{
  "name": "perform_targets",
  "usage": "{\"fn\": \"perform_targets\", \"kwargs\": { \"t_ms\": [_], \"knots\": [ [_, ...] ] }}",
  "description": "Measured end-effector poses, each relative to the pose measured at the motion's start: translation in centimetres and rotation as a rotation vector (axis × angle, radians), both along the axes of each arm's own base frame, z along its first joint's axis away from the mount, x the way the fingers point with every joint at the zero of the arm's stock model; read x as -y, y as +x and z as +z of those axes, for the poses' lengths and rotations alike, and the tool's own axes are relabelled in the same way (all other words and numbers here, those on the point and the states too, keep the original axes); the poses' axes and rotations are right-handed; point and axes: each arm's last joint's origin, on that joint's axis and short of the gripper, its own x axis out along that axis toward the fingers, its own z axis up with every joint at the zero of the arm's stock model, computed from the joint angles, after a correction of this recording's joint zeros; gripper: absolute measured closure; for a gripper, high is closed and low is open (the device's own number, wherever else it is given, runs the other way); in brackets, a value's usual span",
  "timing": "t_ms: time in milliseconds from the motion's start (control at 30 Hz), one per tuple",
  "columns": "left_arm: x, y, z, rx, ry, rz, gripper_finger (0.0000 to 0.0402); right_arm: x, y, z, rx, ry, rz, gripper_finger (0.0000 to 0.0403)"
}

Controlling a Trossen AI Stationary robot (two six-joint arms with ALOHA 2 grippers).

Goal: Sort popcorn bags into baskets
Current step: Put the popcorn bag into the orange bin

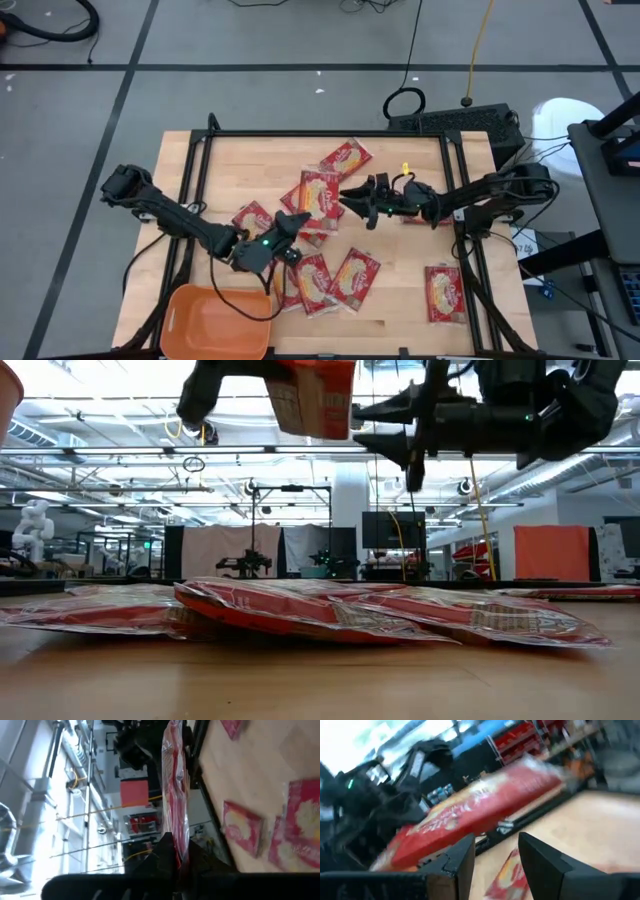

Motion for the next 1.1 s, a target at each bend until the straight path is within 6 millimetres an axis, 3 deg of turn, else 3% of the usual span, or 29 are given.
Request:
{"fn": "perform_targets", "kwargs": {
  "t_ms": [133, 300, 433, 600, 800, 967, 1100],
  "knots": [
    [-0.3, -1.1, 1.4, 0.095, -0.131, 0.0, 0.0389, -1.2, 0.1, 0.3, -0.058, -0.375, -0.01, 0.0255],
    [-1.0, -3.1, 2.9, 0.126, -0.339, -0.101, 0.0392, -3.7, 1.5, 0.7, -0.264, -0.885, -0.155, 0.0236],
    [-1.8, -4.6, 4.1, 0.152, -0.529, -0.181, 0.0396, -4.8, 2.3, 2.1, -0.367, -1.104, -0.276, 0.0214],
    [-2.8, -6.5, 5.1, 0.181, -0.65, -0.247, 0.0386, -5.5, 2.5, 2.7, -0.31, -1.153, -0.244, 0.0196],
    [-3.3, -7.2, 5.6, 0.233, -0.735, -0.396, 0.0396, -5.4, 2.7, 2.8, -0.235, -1.093, -0.148, 0.0206],
    [-3.9, -6.9, 5.1, 0.257, -0.746, -0.409, 0.0381, -5.7, 2.7, 3.2, -0.154, -1.043, -0.097, 0.0246],
    [-4.5, -6.6, 4.7, 0.26, -0.775, -0.429, 0.0384, -5.9, 2.7, 3.4, -0.089, -1.019, -0.04, 0.0309]
  ]
}}
